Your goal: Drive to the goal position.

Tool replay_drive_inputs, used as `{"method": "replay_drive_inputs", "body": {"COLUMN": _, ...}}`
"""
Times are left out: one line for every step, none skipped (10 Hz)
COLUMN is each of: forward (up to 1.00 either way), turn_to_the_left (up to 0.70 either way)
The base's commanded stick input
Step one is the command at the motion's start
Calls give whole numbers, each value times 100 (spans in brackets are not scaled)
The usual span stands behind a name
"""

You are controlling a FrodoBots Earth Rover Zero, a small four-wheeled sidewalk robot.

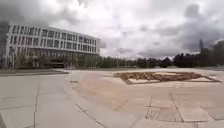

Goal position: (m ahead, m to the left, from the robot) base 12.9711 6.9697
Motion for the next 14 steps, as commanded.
{"method": "replay_drive_inputs", "body": {"forward": 70, "turn_to_the_left": 0}}
{"method": "replay_drive_inputs", "body": {"forward": 70, "turn_to_the_left": 0}}
{"method": "replay_drive_inputs", "body": {"forward": 70, "turn_to_the_left": 0}}
{"method": "replay_drive_inputs", "body": {"forward": 70, "turn_to_the_left": 0}}
{"method": "replay_drive_inputs", "body": {"forward": 70, "turn_to_the_left": 0}}
{"method": "replay_drive_inputs", "body": {"forward": 70, "turn_to_the_left": 0}}
{"method": "replay_drive_inputs", "body": {"forward": 70, "turn_to_the_left": 0}}
{"method": "replay_drive_inputs", "body": {"forward": 70, "turn_to_the_left": 0}}
{"method": "replay_drive_inputs", "body": {"forward": 70, "turn_to_the_left": 0}}
{"method": "replay_drive_inputs", "body": {"forward": 70, "turn_to_the_left": 0}}
{"method": "replay_drive_inputs", "body": {"forward": 70, "turn_to_the_left": 0}}
{"method": "replay_drive_inputs", "body": {"forward": 70, "turn_to_the_left": 0}}
{"method": "replay_drive_inputs", "body": {"forward": 70, "turn_to_the_left": 0}}
{"method": "replay_drive_inputs", "body": {"forward": 70, "turn_to_the_left": 0}}
